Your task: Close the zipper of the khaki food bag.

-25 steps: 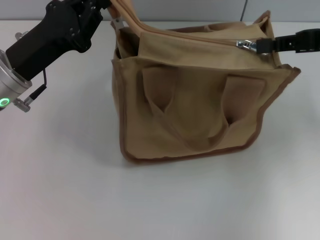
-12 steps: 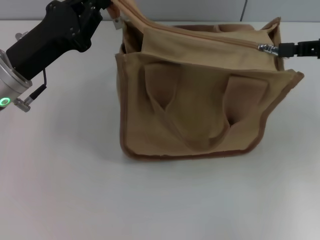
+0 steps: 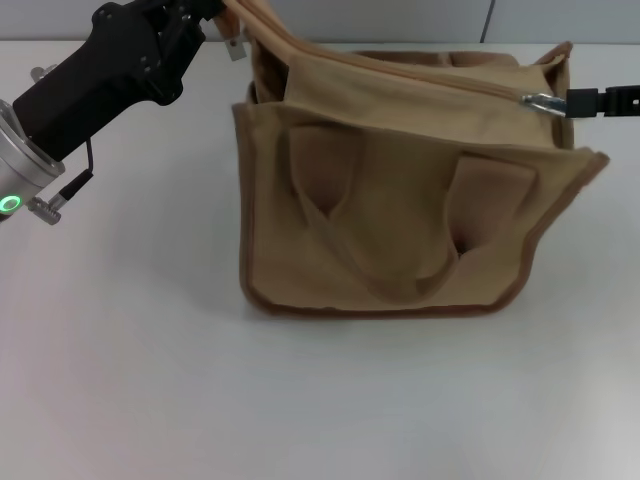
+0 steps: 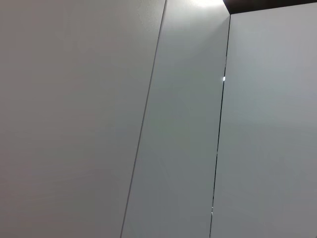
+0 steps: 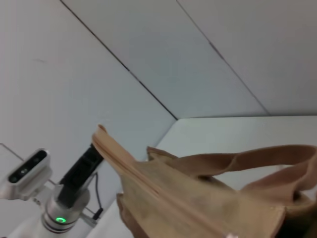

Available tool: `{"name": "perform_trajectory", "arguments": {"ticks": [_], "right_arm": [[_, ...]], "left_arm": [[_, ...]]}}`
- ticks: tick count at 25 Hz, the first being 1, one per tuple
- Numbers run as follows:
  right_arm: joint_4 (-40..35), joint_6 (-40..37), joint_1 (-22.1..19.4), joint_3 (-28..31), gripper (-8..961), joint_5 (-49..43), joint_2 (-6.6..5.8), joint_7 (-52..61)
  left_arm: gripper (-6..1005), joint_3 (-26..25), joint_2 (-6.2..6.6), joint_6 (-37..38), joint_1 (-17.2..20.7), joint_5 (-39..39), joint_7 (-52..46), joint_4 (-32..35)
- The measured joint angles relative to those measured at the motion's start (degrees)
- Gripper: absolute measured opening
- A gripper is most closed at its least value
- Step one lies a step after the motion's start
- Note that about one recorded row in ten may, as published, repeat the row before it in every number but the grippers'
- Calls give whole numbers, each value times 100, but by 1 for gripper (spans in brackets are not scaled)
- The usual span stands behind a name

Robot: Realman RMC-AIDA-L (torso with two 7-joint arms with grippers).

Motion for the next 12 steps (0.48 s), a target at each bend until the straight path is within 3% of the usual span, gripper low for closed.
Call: {"name": "perform_trajectory", "arguments": {"ticks": [6, 12], "right_arm": [[308, -63, 40, 28, 42, 221, -101, -173], [315, -97, 33, 38, 235, 341, -103, -333]], "left_arm": [[22, 9, 0, 11, -4, 0, 0, 0], [23, 11, 0, 6, -9, 0, 0, 0]]}}
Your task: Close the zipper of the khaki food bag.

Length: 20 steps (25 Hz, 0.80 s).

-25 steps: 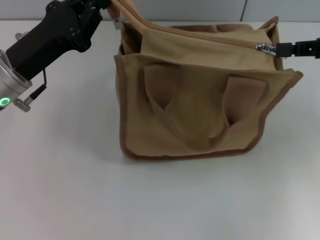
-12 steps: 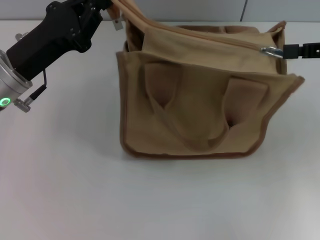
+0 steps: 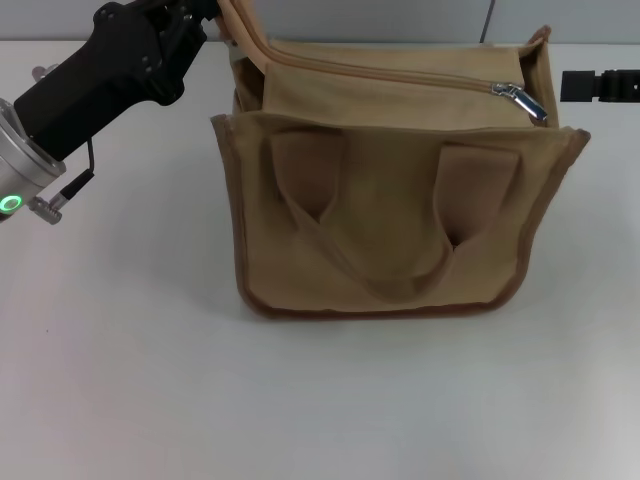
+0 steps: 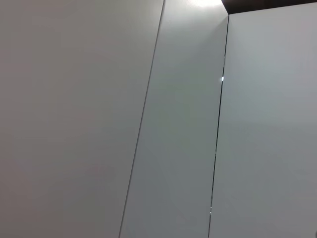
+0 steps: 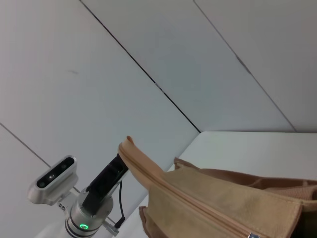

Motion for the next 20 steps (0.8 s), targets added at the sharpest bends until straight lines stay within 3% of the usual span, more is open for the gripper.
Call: {"name": "perform_trajectory", "arguments": {"ticks": [4, 8, 13, 16, 17, 18, 19, 20], "right_arm": [[1, -6, -19, 18, 472, 27, 0, -64], [0, -81, -94, 95, 587, 227, 6, -297], [35, -673, -528, 280, 714, 1126, 92, -1342], [202, -1314, -841, 274, 755, 1407, 192, -2343], [324, -1603, -1107, 253, 768, 1440, 316, -3095], [324, -1603, -1107, 253, 768, 1440, 316, -3095], [378, -1652, -1385, 196, 768, 1413, 463, -3790], [378, -1652, -1385, 196, 768, 1413, 463, -3790]], "left_arm": [[24, 8, 0, -6, -6, 0, 0, -1], [24, -6, -1, -10, -6, 1, 0, -8], [25, -21, 10, -75, 3, 1, -16, -9], [25, -22, 17, -92, 24, 1, -62, 4], [25, -24, 21, -115, 47, 1, -105, 17], [25, -24, 21, -115, 47, 1, -105, 17], [26, -23, 24, -131, 57, 2, -126, 22], [26, -20, 26, -150, 66, 4, -149, 27]]}}
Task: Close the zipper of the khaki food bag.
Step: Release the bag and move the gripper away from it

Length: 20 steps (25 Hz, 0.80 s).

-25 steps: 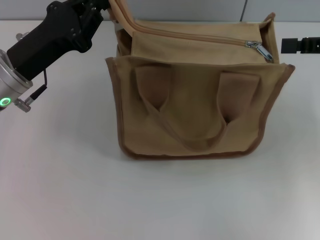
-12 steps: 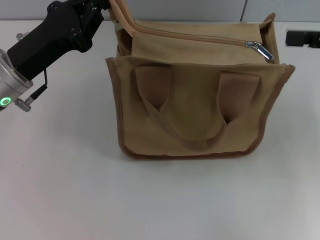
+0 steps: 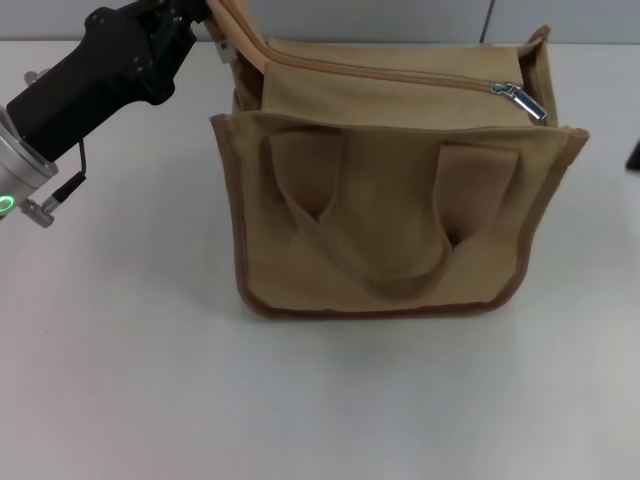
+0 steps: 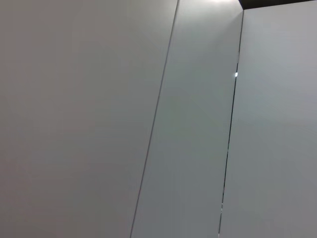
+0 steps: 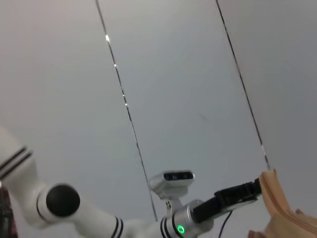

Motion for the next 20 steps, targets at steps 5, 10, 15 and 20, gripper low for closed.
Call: {"name": "perform_trajectory", "arguments": {"ticks": [5, 10, 15, 20], "right_arm": [[270, 17, -568, -295, 768, -339, 260, -1735], [917, 26, -576, -232, 768, -1146, 234, -2675], [1022, 170, -547, -214, 768, -1489, 200, -2931], [1035, 235, -480, -212, 768, -1530, 182, -2915]], "left_arm": [[26, 27, 0, -79, 21, 44, -67, -5], [27, 38, 11, -142, 79, 57, -135, 8], [28, 47, 26, -160, 86, 86, -293, 89], [28, 47, 31, -148, 121, 113, -406, 205]]}}
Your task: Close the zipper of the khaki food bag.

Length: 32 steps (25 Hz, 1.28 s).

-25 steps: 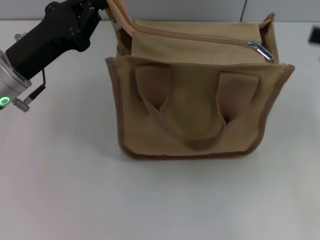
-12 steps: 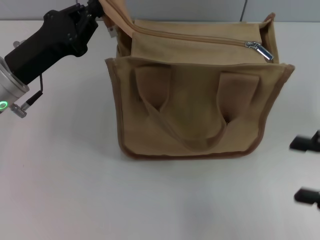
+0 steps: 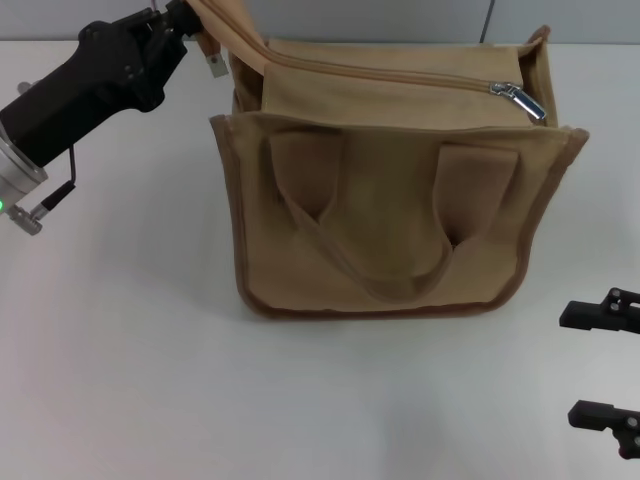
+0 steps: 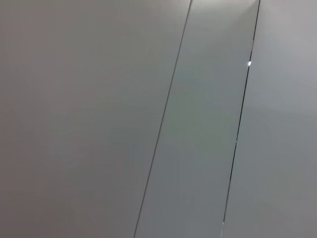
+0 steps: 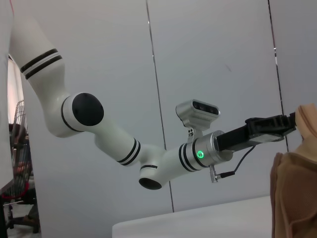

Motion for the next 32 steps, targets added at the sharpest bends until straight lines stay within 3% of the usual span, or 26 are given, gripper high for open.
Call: {"name": "perform_trajectory", "arguments": {"ticks": [6, 11, 15, 17, 19, 21, 23, 25, 28, 29, 32], "right_arm": [[3, 25, 29, 0, 768, -6, 1, 53], [39, 77, 29, 0, 768, -6, -1, 65], [102, 152, 47, 0, 768, -6, -30, 77], [148, 170, 68, -1, 768, -6, -54, 77], [227, 211, 99, 0, 768, -6, -100, 108], [245, 230, 114, 0, 768, -6, -108, 124], [284, 265, 147, 0, 768, -6, -118, 138], [323, 294, 173, 0, 768, -6, -130, 139], [350, 353, 226, -19, 768, -6, -135, 147], [353, 410, 241, -27, 768, -6, -131, 168], [357, 470, 268, -40, 768, -6, -123, 201]], "left_arm": [[29, 9, 33, -12, 113, 235, -562, 551], [302, 9, 97, -1, 207, 692, -1207, 1389], [465, 53, 370, 172, 234, 1415, -2095, 2418], [547, 53, 370, 172, 234, 1415, -2095, 2418], [628, 86, 763, 919, 133, 1952, -2613, 2997], [658, 86, 763, 919, 133, 1952, -2613, 2997], [688, 26, 961, 1590, 58, 1821, -2759, 2973], [718, 54, 979, 1811, 52, 1602, -2801, 2891], [763, 517, 884, 1931, 106, 1084, -2738, 2532], [778, 804, 772, 1936, 88, 946, -2521, 2097], [808, 907, 659, 1938, 46, 927, -2225, 1707]]}}
